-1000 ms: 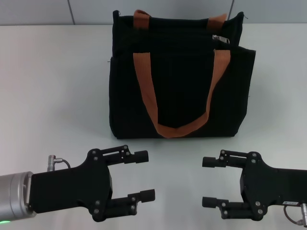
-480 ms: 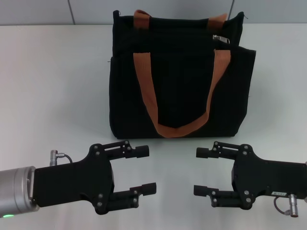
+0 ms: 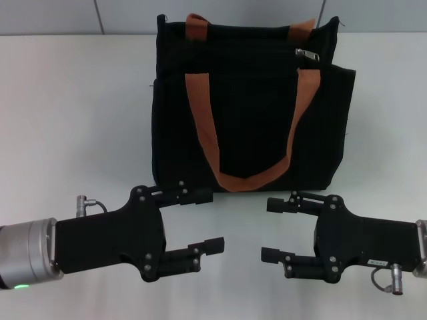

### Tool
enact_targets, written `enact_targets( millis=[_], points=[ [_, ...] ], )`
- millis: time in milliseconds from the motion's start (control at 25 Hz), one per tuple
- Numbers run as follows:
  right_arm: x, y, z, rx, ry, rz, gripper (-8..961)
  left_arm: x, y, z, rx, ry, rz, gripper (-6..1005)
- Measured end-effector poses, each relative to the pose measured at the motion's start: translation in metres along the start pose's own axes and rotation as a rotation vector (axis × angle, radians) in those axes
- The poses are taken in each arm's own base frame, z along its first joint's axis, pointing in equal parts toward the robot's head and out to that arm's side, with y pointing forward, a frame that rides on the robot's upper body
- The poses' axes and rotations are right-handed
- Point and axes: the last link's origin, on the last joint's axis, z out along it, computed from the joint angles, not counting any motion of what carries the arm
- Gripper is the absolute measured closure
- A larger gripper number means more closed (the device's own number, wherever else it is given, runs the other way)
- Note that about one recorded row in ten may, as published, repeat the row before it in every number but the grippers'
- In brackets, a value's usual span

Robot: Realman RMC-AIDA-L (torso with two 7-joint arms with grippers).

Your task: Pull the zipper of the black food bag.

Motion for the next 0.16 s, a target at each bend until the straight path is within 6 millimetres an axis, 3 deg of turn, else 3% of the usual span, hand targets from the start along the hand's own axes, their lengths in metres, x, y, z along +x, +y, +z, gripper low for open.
enact_targets(
  millis=[160],
  points=[
    [0.0001, 0.0001, 0.0, 0.0, 0.0, 0.001, 215, 0.0008, -0.0016, 0.0015, -0.003, -0.002, 0.004, 323]
  ],
)
